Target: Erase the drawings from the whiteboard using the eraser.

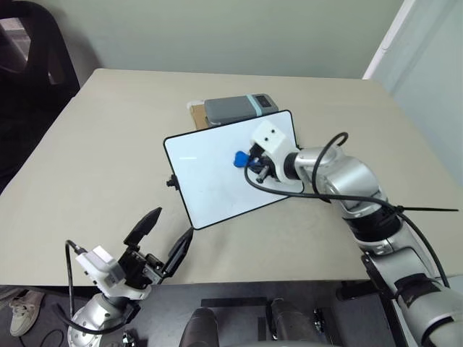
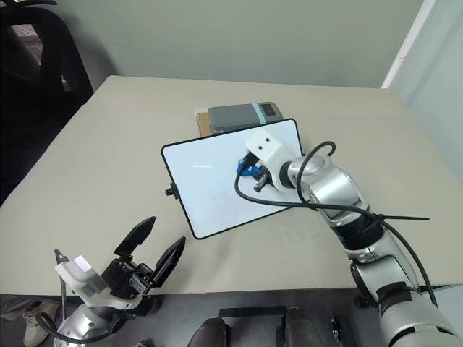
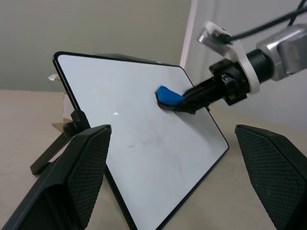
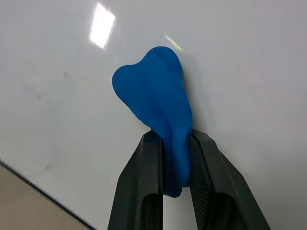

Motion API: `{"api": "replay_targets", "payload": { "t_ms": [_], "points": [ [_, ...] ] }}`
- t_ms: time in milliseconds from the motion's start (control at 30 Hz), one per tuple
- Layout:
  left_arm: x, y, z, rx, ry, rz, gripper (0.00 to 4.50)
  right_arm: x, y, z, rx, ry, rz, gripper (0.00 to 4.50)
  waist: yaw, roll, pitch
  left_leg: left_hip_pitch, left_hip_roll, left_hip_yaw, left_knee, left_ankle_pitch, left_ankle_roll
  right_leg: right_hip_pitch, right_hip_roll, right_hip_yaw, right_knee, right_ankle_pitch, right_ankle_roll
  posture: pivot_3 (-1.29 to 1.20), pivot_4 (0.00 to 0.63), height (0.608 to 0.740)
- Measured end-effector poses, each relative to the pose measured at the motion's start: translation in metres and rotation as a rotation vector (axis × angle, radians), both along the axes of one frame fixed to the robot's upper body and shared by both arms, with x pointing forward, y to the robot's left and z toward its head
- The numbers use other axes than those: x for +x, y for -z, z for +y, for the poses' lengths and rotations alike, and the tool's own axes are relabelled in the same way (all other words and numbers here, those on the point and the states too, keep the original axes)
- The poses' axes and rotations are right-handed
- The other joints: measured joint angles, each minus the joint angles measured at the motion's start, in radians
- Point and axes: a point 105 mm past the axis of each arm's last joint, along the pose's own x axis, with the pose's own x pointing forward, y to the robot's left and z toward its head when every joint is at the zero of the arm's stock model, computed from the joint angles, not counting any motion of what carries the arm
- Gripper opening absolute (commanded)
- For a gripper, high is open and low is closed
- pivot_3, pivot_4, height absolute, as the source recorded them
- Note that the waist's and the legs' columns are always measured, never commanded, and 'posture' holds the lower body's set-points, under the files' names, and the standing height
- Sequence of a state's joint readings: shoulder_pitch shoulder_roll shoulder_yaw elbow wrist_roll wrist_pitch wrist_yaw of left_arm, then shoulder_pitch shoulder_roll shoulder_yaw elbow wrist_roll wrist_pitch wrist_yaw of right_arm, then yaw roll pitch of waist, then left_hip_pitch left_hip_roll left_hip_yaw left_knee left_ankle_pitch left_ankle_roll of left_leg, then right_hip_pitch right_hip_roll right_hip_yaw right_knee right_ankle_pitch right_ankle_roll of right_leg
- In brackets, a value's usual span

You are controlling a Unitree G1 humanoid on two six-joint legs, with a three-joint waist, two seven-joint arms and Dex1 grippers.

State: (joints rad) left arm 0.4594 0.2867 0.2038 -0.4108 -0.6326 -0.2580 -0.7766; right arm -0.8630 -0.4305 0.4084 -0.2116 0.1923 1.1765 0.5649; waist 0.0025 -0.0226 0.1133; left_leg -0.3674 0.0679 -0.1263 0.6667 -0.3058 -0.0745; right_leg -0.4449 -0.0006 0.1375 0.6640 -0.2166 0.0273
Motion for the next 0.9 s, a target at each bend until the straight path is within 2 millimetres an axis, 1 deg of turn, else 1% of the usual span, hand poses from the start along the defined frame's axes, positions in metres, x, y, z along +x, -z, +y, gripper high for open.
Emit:
{"api": "replay_targets", "payload": {
  "t_ms": [133, 200, 300, 467, 600, 700, 800, 833, 900],
  "points": [
    [0.0, 0.0, 0.0, 0.0, 0.001, 0.001, 4.5, -0.008, 0.017, -0.009, -0.04, 0.01, 0.05, 0.45, -0.001, 0.0, 0.0, 0.0, 0.0, 0.0, 0.001, 0.0, 0.0, 0.001, 0.0, 0.0, 0.0, 0.0, 0.0, 0.0, 0.15, 0.74],
    [0.0, 0.0, 0.0, 0.0, 0.002, 0.001, 4.5, -0.009, 0.021, -0.015, -0.057, 0.023, 0.065, 0.45, -0.001, 0.0, 0.0, 0.0, 0.0, 0.001, 0.001, 0.0, 0.0, 0.001, 0.0, 0.0, 0.0, 0.0, 0.0, 0.0, 0.15, 0.74],
    [-0.001, 0.0, -0.001, 0.0, 0.003, 0.002, 4.5, -0.011, 0.023, -0.019, -0.067, 0.03, 0.071, 0.45, -0.001, 0.0, 0.0, 0.0, 0.0, 0.0, 0.001, 0.0, 0.0, 0.001, 0.0, 0.0, 0.0, 0.0, 0.0, 0.0, 0.15, 0.74],
    [-0.001, 0.001, -0.002, -0.001, 0.006, 0.003, 4.5, -0.015, 0.017, -0.025, -0.031, 0.044, 0.076, 0.45, 0.001, 0.0, 0.0, -0.001, 0.0, 0.001, 0.001, 0.0, 0.0, 0.001, 0.0, 0.0, -0.001, 0.0, 0.0, 0.0, 0.15, 0.74],
    [-0.002, 0.001, -0.004, -0.003, 0.014, 0.006, 4.5, -0.021, 0.0, -0.033, 0.052, 0.057, 0.029, 0.45, 0.005, 0.0, 0.0, -0.002, 0.0, 0.001, 0.001, 0.0, 0.0, 0.001, 0.0, 0.0, -0.002, -0.001, 0.0, 0.0, 0.15, 0.74],
    [-0.003, 0.001, -0.006, -0.003, 0.019, 0.006, 4.5, -0.033, -0.005, -0.043, 0.141, 0.073, -0.012, 0.45, 0.01, 0.0, 0.0, -0.002, 0.0, 0.001, 0.001, -0.001, 0.0, 0.001, 0.0, 0.0, -0.002, -0.003, 0.0, 0.0, 0.15, 0.74],
    [-0.003, 0.0, -0.007, -0.002, 0.022, 0.005, 4.5, -0.047, -0.009, -0.057, 0.234, 0.103, -0.044, 0.45, 0.012, -0.001, 0.0, -0.003, 0.0, 0.002, 0.001, -0.001, 0.0, 0.002, 0.0, 0.0, -0.002, -0.004, 0.001, 0.0, 0.15, 0.74],
    [-0.003, 0.0, -0.007, -0.002, 0.024, 0.004, 4.5, -0.052, -0.008, -0.064, 0.25, 0.12, -0.05, 0.45, 0.013, -0.001, 0.0, -0.003, 0.0, 0.002, 0.001, -0.002, 0.0, 0.002, 0.0, 0.0, -0.003, -0.004, 0.002, 0.0, 0.15, 0.74],
    [-0.004, 0.001, -0.007, -0.003, 0.023, 0.007, 4.5, -0.063, 0.002, -0.082, 0.259, 0.178, -0.033, 0.45, 0.016, -0.002, -0.001, -0.001, 0.0, 0.002, 0.001, -0.002, 0.0, 0.005, 0.0, 0.0, -0.003, -0.006, 0.004, 0.0, 0.15, 0.74]
  ]
}}
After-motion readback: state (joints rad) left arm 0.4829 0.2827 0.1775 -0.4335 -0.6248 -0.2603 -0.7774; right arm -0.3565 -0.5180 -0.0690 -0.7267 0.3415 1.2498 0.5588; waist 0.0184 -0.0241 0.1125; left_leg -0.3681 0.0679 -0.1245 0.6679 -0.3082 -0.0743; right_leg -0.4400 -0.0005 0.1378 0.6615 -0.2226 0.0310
